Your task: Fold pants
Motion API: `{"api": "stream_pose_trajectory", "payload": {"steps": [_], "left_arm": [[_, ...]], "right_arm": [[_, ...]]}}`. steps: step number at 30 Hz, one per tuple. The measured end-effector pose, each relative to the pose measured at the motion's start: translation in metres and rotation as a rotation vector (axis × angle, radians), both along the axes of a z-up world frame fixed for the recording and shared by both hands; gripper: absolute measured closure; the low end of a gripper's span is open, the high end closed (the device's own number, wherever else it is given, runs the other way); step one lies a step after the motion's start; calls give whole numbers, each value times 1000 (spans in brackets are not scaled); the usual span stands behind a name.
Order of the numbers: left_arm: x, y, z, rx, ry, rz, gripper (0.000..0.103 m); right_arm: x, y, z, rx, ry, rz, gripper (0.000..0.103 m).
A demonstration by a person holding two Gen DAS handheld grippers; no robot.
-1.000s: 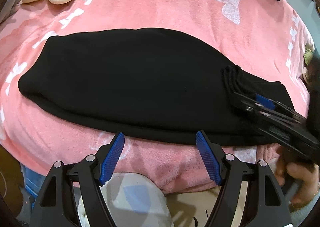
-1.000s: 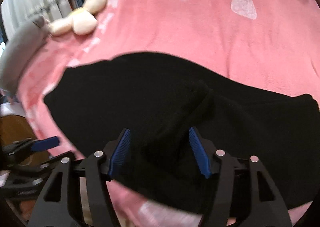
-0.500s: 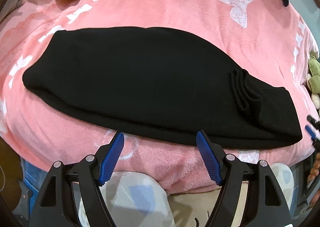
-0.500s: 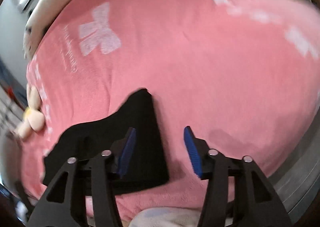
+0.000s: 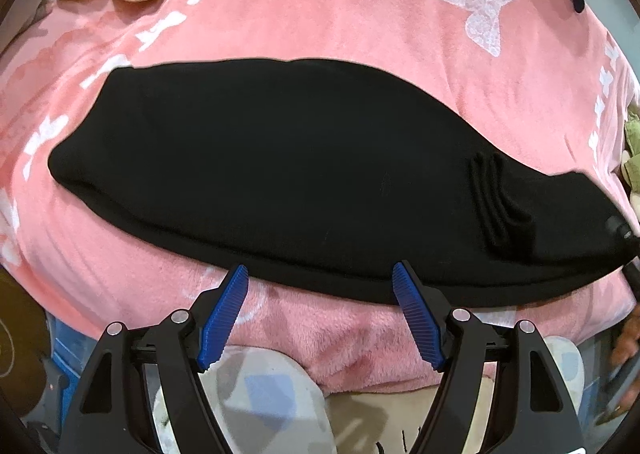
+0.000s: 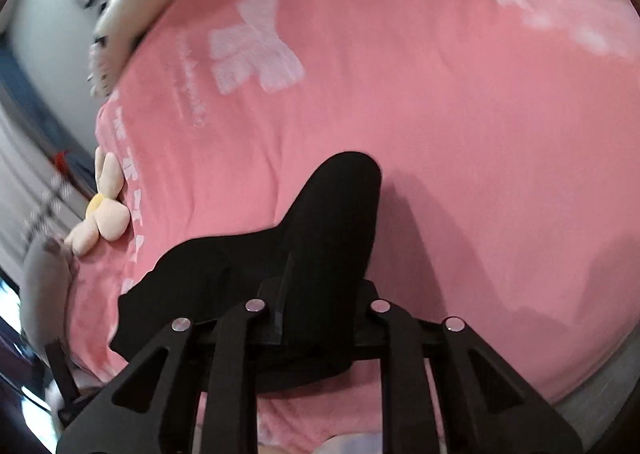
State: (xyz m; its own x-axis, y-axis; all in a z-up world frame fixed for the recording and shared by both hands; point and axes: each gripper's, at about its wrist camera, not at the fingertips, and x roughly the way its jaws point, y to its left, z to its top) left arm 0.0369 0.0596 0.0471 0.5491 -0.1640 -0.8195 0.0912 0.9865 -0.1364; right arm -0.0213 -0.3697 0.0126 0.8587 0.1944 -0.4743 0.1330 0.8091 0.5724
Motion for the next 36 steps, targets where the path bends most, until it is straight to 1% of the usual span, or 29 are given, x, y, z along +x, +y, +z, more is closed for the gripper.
{"api": "stream_pose_trajectory", "payload": {"steps": [1, 2, 3, 4, 5, 6, 7, 8, 9, 11, 12, 14, 15, 17, 18, 19, 20, 21, 22, 23, 26, 28, 29, 30, 31, 32, 33, 34, 36], "left_arm": [[0, -1, 0, 1, -4, 0, 30], [1, -2, -1, -3, -5, 5, 30], [1, -2, -2, -9, -3, 6, 29], [2, -3, -5, -16, 5, 7, 29], [3, -4, -6, -13, 13, 5, 29], [4, -5, -7, -4, 16, 1, 29], [3, -6, -7, 9, 11, -4, 29], [3, -7, -7, 21, 4, -5, 29], [2, -7, -7, 29, -5, -5, 29], [5, -11, -9, 44, -5, -2, 29], [6, -12, -10, 50, 0, -5, 29], [7, -15, -11, 45, 6, -12, 29], [6, -15, -10, 42, 4, -12, 29], [4, -11, -7, 35, -2, -12, 29], [2, -6, -6, 32, -4, -10, 28], [1, -2, -5, 30, -5, -5, 27], [1, 5, -4, 27, -6, 3, 27], [1, 9, -4, 25, -7, 9, 27], [1, 17, -4, 22, -7, 18, 27], [2, 23, -4, 24, -9, 27, 27], [6, 40, -6, 9, -11, 66, 27], [11, 47, -9, -14, -4, 89, 27], [12, 49, -10, -23, 2, 99, 27], [14, 50, -11, -29, 8, 105, 27], [16, 51, -13, -32, 13, 108, 27], [16, 51, -13, -30, 15, 109, 27], [17, 52, -12, -26, 16, 110, 27], [17, 53, -11, -18, 15, 111, 27], [17, 56, -11, -8, 13, 110, 27]], "right_arm": [[4, -3, -6, -56, 23, 10, 86], [14, -3, -21, -111, 76, 32, 83], [24, -3, -37, -126, 141, 60, 81], [26, -6, -53, -99, 178, 72, 78], [15, -10, -51, -56, 125, 39, 67], [5, -11, -40, -78, 151, -33, 67], [-3, -8, -30, -124, 147, -82, 66], [-16, 0, -12, -197, 89, -126, 66], [-18, 9, -2, -231, 55, -110, 66], [-11, 39, 15, -272, 31, 16, 66], [-1, 64, 19, -286, 35, 117, 65], [14, 110, 17, -335, 33, 277, 48], [24, 140, 12, -385, 32, 350, 45], [45, 185, -4, -495, 55, 442, 45], [52, 197, -11, -521, 69, 459, 46], [62, 206, -20, -539, 92, 468, 62], [71, 209, -27, -549, 110, 461, 72], [78, 206, -26, -529, 101, 439, 80], [75, 200, -25, -512, 109, 414, 83], [79, 197, -16, -481, 101, 401, 83], [76, 192, 29, -370, -21, 359, 83], [84, 201, 39, -307, -61, 386, 80], [89, 207, 36, -285, -61, 412, 71], [101, 216, 23, -282, -31, 451, 66], [116, 228, 3, -318, 48, 483, 64], [124, 235, -11, -358, 112, 482, 63], [120, 240, -19, -362, 99, 465, 62], [112, 239, -15, -340, 58, 448, 62], [99, 227, -1, -252, 27, 430, 64]]}}
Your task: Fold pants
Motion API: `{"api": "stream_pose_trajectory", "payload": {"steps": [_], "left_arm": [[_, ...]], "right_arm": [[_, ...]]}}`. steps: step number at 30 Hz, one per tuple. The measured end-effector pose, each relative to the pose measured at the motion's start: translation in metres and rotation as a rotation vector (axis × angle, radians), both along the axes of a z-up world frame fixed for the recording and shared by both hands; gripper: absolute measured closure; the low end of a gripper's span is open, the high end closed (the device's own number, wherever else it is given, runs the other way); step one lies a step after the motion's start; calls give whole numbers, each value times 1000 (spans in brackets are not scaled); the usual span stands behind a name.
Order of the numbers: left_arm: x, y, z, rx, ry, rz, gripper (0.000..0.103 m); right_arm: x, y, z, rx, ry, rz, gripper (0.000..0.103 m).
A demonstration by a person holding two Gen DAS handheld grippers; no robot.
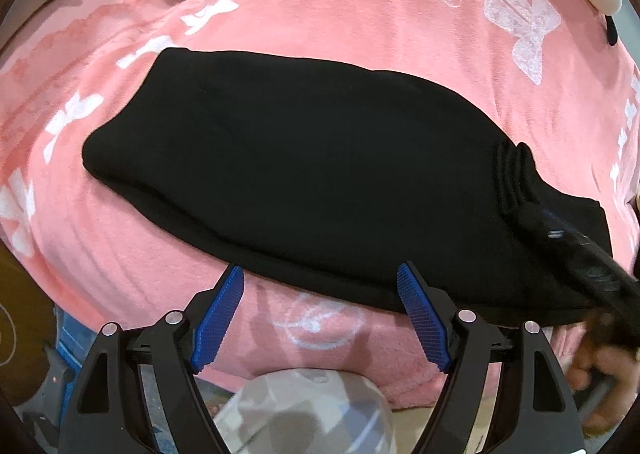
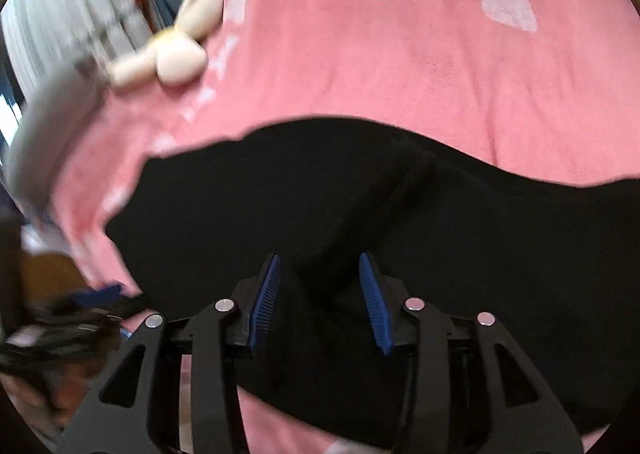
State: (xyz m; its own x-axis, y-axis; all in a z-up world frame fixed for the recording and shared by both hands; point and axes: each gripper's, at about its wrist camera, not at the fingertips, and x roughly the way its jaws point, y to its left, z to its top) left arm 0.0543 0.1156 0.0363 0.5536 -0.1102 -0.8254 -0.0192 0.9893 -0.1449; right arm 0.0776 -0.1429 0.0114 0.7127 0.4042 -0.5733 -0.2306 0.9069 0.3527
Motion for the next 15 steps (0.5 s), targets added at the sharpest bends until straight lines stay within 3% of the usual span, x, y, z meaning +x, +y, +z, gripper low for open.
{"api": "stream_pose_trajectory", "payload": {"steps": [2, 5, 7, 10, 15], "left_arm": [[0, 3, -2, 10, 3, 0, 27], [2, 7, -7, 1, 14, 12, 27], [1, 8, -9, -12, 18, 11, 27], [-1, 6, -8, -20, 14, 2, 27], [-7, 21, -3, -75, 9, 10, 27]], "right_arm": [[-19, -21, 19, 41, -62, -51, 66], [-27, -49, 32, -13, -86, -150, 69], [-21, -70, 22, -68, -28, -220, 70], [-3, -94, -25, -114, 169, -301, 73], [-27, -101, 0, -80, 36, -357, 71]]}}
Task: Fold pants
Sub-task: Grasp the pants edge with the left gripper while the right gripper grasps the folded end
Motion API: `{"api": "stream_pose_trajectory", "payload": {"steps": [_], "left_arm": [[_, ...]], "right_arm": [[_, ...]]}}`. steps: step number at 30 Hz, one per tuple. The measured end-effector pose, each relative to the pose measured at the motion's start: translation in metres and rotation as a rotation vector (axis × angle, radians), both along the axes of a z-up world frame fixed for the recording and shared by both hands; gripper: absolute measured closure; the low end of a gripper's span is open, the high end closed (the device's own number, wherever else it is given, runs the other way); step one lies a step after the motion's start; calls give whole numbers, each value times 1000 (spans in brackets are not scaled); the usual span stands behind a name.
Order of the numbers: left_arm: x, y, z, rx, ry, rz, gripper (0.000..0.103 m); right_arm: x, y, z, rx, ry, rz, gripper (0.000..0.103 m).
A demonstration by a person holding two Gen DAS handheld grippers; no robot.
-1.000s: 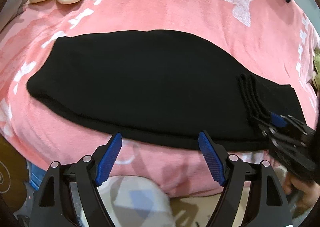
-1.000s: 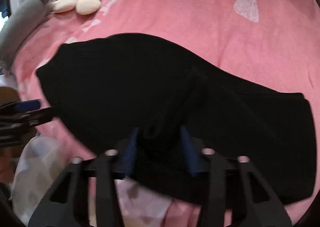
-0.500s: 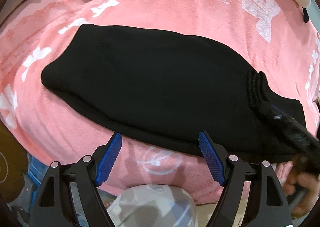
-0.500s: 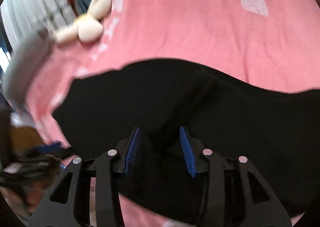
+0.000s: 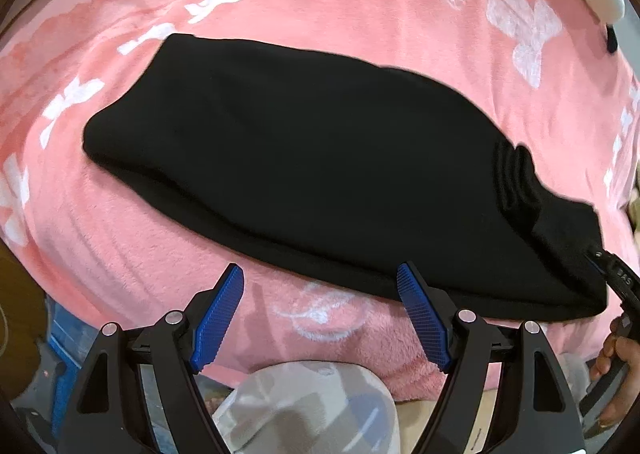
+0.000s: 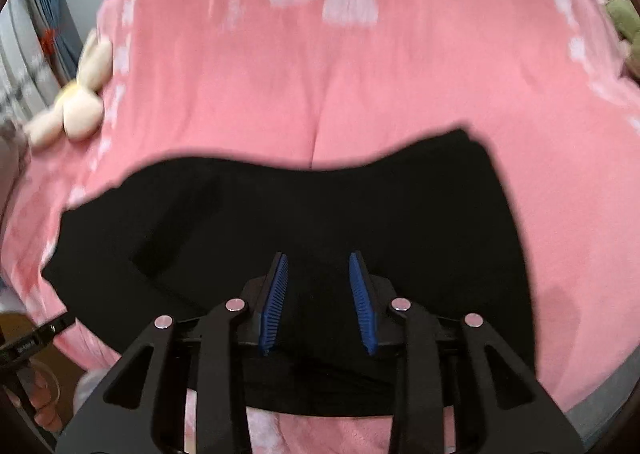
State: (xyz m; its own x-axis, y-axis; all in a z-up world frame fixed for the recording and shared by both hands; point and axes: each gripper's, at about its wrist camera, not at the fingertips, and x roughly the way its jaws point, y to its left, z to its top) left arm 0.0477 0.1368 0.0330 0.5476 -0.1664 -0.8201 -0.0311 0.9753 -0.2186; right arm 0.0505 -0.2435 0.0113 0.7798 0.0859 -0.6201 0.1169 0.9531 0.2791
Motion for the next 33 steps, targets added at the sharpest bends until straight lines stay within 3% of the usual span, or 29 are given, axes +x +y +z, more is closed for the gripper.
{"api": "stream_pose_trajectory", "payload": {"steps": [1, 2, 3, 4, 7, 10, 14, 16, 19, 21, 23, 24, 26, 29, 31, 33], "left_arm": [[0, 13, 2, -38, -12, 32, 27], [1, 28, 4, -87, -23, 75, 27], [4, 44, 4, -140, -29, 121, 26], [7, 62, 3, -200, -30, 168, 26], [18, 118, 0, -339, -36, 313, 26], [24, 154, -2, -397, -58, 424, 26], [43, 166, -15, -468, -47, 437, 26], [49, 163, -28, -516, -24, 457, 24], [52, 150, -22, -456, -76, 460, 21], [52, 139, -18, -406, -99, 449, 24], [53, 134, -17, -387, -121, 429, 49], [54, 131, -16, -373, -121, 418, 82], [57, 127, -12, -407, -136, 376, 86], [49, 113, 12, -397, -207, 313, 87], [45, 98, 21, -405, -208, 257, 87], [46, 82, 11, -434, -148, 204, 86]], "right_arm": [[0, -3, 0, -9, 1, -15, 66], [6, -7, -8, -37, 57, -22, 62], [12, -11, -19, -61, 124, -20, 65], [11, -15, -21, -60, 119, -16, 67], [-14, -30, -3, -10, 39, -39, 58], [-38, -56, 11, 5, -35, -156, 32], [-47, -97, -4, 88, 7, -230, 31], [-46, -106, -16, 195, 22, -208, 31], [-37, -105, -35, 314, 37, -164, 31], [-29, -100, -52, 404, 57, -130, 39], [-24, -92, -51, 358, 53, -141, 77], [-21, -91, -48, 395, 41, -113, 79], [-25, -95, -28, 433, -15, -84, 83], [-43, -106, 11, 352, -100, -51, 84], [-56, -126, 17, 323, -108, -77, 84], [-62, -148, 2, 241, -55, -139, 80]]}}
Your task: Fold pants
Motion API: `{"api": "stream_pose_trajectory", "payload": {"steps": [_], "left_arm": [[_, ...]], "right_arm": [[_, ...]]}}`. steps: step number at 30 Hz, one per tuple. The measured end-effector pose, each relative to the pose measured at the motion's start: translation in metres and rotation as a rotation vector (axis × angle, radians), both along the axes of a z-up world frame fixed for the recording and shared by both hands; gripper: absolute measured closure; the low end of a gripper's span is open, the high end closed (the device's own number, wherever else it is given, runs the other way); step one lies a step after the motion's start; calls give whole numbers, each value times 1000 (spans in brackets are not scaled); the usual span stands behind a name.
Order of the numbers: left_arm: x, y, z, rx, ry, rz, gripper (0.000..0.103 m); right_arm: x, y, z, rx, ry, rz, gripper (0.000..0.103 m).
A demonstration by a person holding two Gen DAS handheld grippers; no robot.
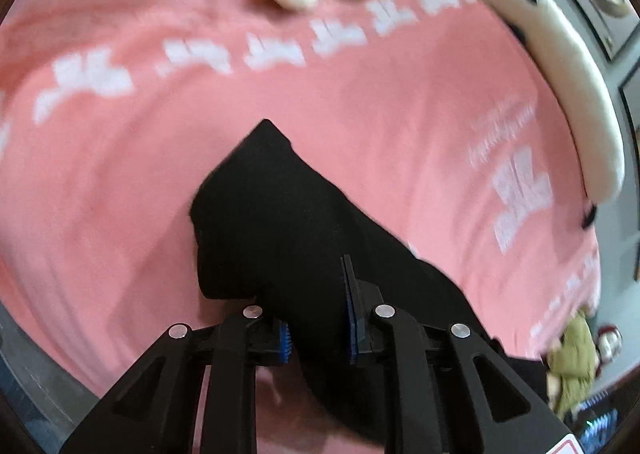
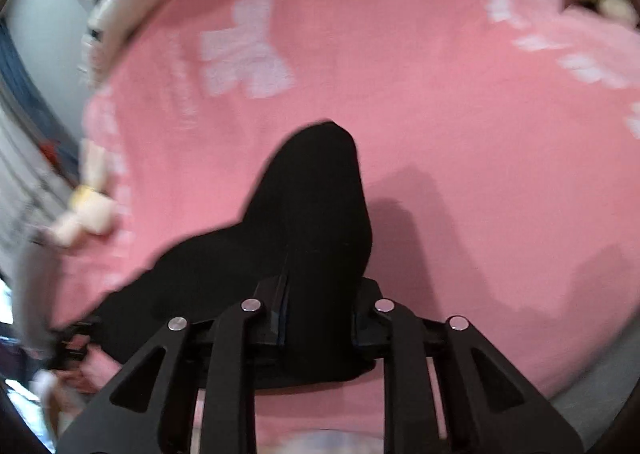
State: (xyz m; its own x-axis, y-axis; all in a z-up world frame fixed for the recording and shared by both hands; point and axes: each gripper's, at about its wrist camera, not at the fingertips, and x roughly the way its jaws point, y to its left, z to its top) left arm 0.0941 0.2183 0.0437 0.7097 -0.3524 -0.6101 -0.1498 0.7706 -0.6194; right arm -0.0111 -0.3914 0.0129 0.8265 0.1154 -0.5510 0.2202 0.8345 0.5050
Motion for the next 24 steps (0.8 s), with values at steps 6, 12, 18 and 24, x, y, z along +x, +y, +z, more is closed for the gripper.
{"api": "stream_pose_trajectory", "payload": {"steps": [6, 12, 18, 24], "left_arm": [[-8, -29, -20, 94, 61, 34, 79], [-8, -20, -21, 18, 98, 80, 62], [-6, -14, -26, -25, 120, 132, 42], [2, -12, -27, -16, 102, 102, 51]], "right_arm": [[-22, -1, -10, -130, 62, -145, 64], [20, 122, 21, -295, -42, 268, 52], [89, 203, -23, -421, 79, 455, 62], [99, 199, 7, -285, 9, 445, 89]]}}
